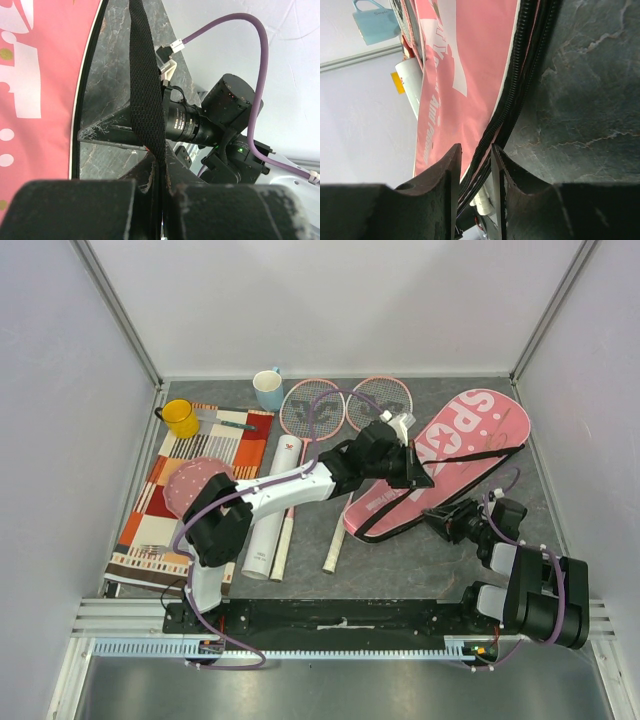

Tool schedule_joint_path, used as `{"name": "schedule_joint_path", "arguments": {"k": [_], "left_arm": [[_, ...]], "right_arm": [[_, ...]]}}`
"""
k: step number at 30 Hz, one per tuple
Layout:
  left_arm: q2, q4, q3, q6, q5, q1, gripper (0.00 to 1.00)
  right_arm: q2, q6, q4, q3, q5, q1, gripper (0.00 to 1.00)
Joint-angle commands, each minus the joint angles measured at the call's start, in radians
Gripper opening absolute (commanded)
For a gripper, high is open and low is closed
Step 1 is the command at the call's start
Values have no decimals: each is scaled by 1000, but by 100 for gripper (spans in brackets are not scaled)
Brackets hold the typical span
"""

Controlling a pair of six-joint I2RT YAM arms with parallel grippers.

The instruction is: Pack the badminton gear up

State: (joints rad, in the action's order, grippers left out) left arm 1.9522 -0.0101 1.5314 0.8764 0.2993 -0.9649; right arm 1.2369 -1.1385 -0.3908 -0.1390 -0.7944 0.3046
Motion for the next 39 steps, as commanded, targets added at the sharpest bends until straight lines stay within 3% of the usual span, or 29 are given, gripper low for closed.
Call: {"name": "schedule_joint_path", "arguments": {"k": [1,9,16,24,35,39], "left_arm": [[-2,-50,-1,29,27,-15,2],[-10,-50,-16,32,27,-29,2],[-22,-56,-22,35,27,-34,2],[-19,-57,-27,35,29,-40,2],[-22,-51,-34,19,23,-60,2],[-29,-41,-33,1,6,-60,2]], "right_arm": [[13,-47,-108,1,9,-7,37],[52,-118,-207,21,18,-12,34],[91,-61,-177,18,26,-13,40],[75,-12,-71,23,56,-22,39],[82,14,68,-102,73,-33,34],[-6,68,174,-110,89,-33,44]]}}
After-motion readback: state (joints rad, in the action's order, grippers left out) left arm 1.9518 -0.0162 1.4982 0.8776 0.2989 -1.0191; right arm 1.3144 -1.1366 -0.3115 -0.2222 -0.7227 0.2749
